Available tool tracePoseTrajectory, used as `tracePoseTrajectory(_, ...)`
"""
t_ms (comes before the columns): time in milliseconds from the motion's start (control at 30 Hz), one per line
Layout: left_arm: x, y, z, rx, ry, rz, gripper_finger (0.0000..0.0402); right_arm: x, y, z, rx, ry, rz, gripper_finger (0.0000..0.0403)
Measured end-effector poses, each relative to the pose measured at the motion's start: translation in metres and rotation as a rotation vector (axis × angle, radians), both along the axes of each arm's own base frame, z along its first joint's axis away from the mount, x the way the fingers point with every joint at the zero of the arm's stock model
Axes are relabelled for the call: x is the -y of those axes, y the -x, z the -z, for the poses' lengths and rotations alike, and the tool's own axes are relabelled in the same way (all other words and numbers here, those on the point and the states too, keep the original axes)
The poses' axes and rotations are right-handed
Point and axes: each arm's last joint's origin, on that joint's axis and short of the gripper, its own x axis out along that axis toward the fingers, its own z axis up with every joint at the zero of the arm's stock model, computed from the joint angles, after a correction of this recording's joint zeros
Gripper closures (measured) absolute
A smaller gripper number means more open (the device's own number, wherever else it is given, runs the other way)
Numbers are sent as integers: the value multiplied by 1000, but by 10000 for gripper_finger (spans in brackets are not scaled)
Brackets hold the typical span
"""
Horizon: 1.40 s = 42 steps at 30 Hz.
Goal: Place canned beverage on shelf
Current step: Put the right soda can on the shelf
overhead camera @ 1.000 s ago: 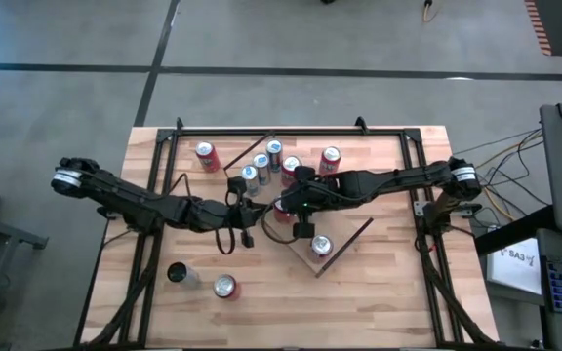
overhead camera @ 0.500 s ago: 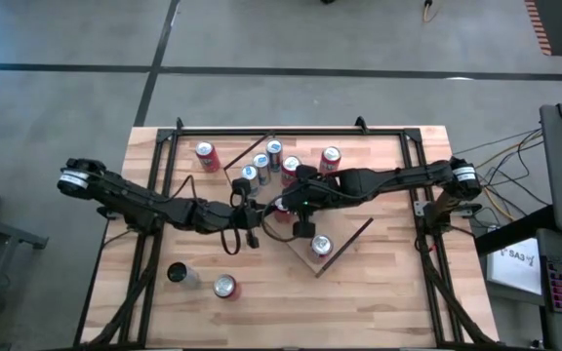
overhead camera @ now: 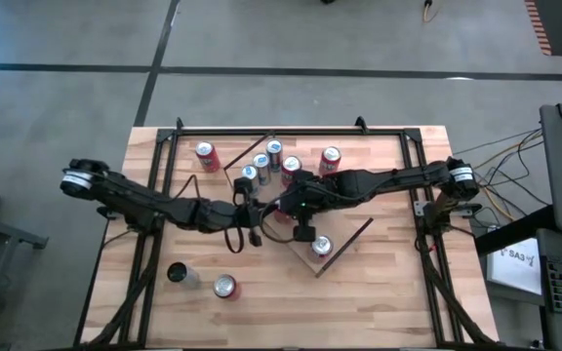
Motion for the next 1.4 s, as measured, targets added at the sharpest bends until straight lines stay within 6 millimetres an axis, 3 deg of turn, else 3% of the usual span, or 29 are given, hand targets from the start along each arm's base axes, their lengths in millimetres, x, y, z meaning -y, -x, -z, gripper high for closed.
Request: tracePoseTrajectory(1400,-9,-3,10,-23,87,-55,402,5,1,9,-45,82,45,394)
